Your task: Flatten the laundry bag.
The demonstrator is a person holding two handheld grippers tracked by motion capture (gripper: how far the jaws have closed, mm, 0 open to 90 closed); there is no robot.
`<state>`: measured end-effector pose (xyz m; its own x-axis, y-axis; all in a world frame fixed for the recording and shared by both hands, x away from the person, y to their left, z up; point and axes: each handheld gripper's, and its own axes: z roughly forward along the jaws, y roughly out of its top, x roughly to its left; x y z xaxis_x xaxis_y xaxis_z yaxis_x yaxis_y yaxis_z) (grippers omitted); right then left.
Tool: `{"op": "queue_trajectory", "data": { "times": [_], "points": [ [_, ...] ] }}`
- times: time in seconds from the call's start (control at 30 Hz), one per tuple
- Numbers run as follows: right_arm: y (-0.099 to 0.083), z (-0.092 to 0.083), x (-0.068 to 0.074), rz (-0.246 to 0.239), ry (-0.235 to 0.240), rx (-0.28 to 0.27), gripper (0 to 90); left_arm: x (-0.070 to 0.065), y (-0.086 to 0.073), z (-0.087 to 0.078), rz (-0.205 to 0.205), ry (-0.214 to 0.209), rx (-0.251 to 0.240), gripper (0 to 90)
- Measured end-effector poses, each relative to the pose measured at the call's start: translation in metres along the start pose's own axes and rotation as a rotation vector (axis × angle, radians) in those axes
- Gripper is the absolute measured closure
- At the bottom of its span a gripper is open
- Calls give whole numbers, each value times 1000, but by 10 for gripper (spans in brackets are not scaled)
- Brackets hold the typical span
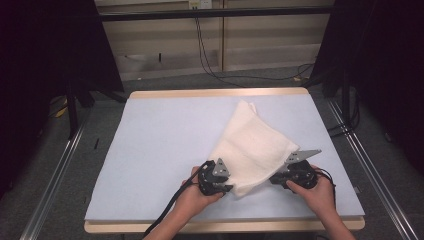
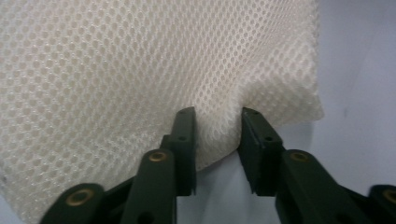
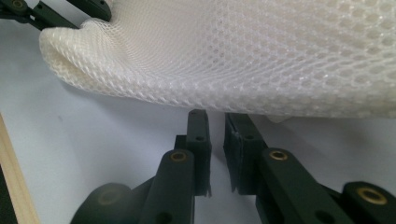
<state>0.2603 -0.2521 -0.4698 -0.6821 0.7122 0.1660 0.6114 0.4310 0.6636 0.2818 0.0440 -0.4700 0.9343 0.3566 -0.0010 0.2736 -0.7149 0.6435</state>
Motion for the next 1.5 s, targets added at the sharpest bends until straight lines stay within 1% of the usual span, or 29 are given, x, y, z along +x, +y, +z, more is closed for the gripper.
{"op": "queue_trajectory", "data": {
  "times": [0.03, 0.1, 0.13, 0.17, 0.2, 0.23, 0.27, 0.3, 0.33, 0.37, 0.43, 0.47, 0.53, 0.57, 0.67, 0.7, 0.73, 0.77, 0.87, 0.9, 0.97, 1.0, 1.03, 1.07, 1.1, 1.23, 1.3, 1.4, 1.5],
  "points": [
    [0, 0, 0, 2, -3, -3, 790, 1, 0, -1, 0, 7, 16, 794],
    [-1, -1, 0, 3, -4, -1, 784, 5, -1, -2, -41, -16, -3, 824],
    [-1, -1, -1, 2, -5, -1, 777, 7, 0, -5, -49, -26, 11, 834],
    [-1, -1, -1, -3, -14, 2, 771, 8, 0, -5, -84, -42, -4, 839],
    [-2, -1, -1, 0, -8, -5, 770, 11, 1, -8, -91, -57, 14, 842],
    [-3, -1, -1, -4, -6, -11, 770, 12, 1, -9, -128, -69, -5, 845],
    [-3, -2, -1, 0, -16, -8, 772, 14, 1, -11, -144, -84, -13, 846],
    [-3, -2, -1, -3, -18, -13, 786, 15, 1, -12, -177, -94, -46, 848],
    [-4, -3, -1, -6, -22, -16, 800, 17, 2, -16, -175, -91, -36, 850],
    [-4, -4, -1, -1, -26, -25, 833, 19, 2, -17, -201, -99, -60, 851],
    [-5, -5, -1, 2, -25, -30, 882, 22, 2, -22, -218, -104, -83, 855],
    [-5, -6, -2, 2, -27, -39, 898, 24, 3, -24, -244, -113, -100, 856],
    [-6, -6, -1, 4, -26, -45, 900, 27, 3, -28, -266, -116, -117, 857],
    [-6, -6, -1, -3, -24, -46, 900, 28, 3, -30, -269, -117, -125, 857],
    [-5, -5, 0, -10, -39, -42, 899, 32, 2, -34, -289, -117, -146, 857],
    [-5, -4, -1, -13, -37, -40, 891, 33, 2, -36, -292, -114, -139, 857],
    [-5, -4, 0, -9, -45, -39, 874, 35, 2, -37, -300, -119, -156, 857],
    [-5, -4, 0, -4, -56, -37, 853, 36, 1, -39, -305, -110, -157, 857],
    [-5, -4, -2, 1, -103, -41, 796, 42, -1, -43, -325, -112, -172, 857],
    [-4, -5, -3, 11, -104, -49, 765, 44, -2, -45, -329, -105, -171, 857],
    [-3, -5, -5, 18, -129, -48, 754, 47, -3, -47, -340, -100, -187, 857],
    [-3, -4, -5, 21, -130, -53, 746, 49, -4, -49, -345, -94, -191, 857],
    [-3, -4, -6, 27, -131, -58, 726, 50, -5, -49, -351, -101, -199, 857],
    [-2, -4, -6, 36, -137, -55, 714, 51, -5, -51, -358, -93, -198, 857],
    [-2, -3, -7, 39, -149, -61, 674, 52, -6, -52, -359, -92, -199, 857],
    [-1, 0, -11, 44, -145, -79, 676, 55, -8, -53, -376, -87, -212, 857],
    [0, 1, -12, 47, -142, -84, 680, 56, -8, -54, -373, -82, -214, 857],
    [0, 2, -11, 41, -142, -87, 756, 58, -9, -55, -379, -76, -217, 857],
    [0, 1, -11, 20, -141, -86, 817, 61, -11, -57, -387, -72, -230, 857]
  ]
}}
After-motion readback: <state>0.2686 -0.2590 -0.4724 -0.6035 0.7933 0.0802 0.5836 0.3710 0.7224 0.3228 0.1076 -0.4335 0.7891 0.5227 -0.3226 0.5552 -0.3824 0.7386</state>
